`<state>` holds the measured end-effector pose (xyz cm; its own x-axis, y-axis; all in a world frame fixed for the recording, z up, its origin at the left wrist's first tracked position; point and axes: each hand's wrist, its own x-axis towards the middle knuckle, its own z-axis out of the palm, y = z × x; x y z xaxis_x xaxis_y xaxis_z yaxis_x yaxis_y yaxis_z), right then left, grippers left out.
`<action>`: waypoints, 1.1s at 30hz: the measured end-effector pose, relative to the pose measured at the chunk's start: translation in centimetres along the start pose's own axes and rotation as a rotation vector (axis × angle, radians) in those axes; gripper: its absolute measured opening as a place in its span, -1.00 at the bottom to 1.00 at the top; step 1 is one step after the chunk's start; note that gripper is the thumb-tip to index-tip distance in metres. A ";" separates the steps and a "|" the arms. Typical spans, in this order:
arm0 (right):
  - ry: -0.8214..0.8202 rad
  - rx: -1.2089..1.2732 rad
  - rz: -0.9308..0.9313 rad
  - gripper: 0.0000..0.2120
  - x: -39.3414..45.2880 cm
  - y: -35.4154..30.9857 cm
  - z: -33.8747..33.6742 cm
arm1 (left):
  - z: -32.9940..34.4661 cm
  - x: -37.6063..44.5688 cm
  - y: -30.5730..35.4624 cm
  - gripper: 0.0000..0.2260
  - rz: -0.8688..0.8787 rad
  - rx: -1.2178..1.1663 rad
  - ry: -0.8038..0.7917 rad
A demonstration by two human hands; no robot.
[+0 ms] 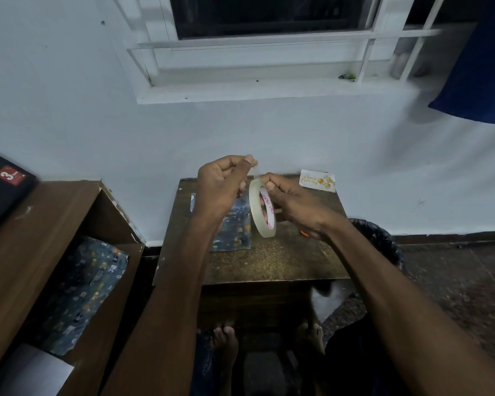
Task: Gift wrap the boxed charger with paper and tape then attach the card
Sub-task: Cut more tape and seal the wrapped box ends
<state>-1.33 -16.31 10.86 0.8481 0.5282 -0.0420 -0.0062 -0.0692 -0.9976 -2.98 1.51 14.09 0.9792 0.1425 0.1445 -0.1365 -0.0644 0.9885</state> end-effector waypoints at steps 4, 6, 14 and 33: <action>-0.052 0.047 -0.031 -0.78 -0.5 -0.2 0.0 | -0.2 0.5 -0.3 -0.84 0.028 0.064 0.022; -0.028 0.023 -0.068 -0.74 -0.7 -0.3 -0.1 | -0.3 0.6 -0.3 -0.86 0.024 0.097 0.012; 0.058 -0.146 -0.097 -0.76 -0.3 -0.1 0.1 | -0.7 0.5 -0.4 -0.89 -0.018 0.005 -0.122; 0.239 -0.345 -0.162 -0.79 0.0 0.7 -0.2 | -1.1 0.2 0.2 -0.71 0.000 -0.063 -0.203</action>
<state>-1.28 -16.51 10.19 0.9224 0.3479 0.1678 0.2796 -0.3016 -0.9115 -2.98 2.56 14.36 0.9885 -0.0596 0.1391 -0.1395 -0.0021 0.9902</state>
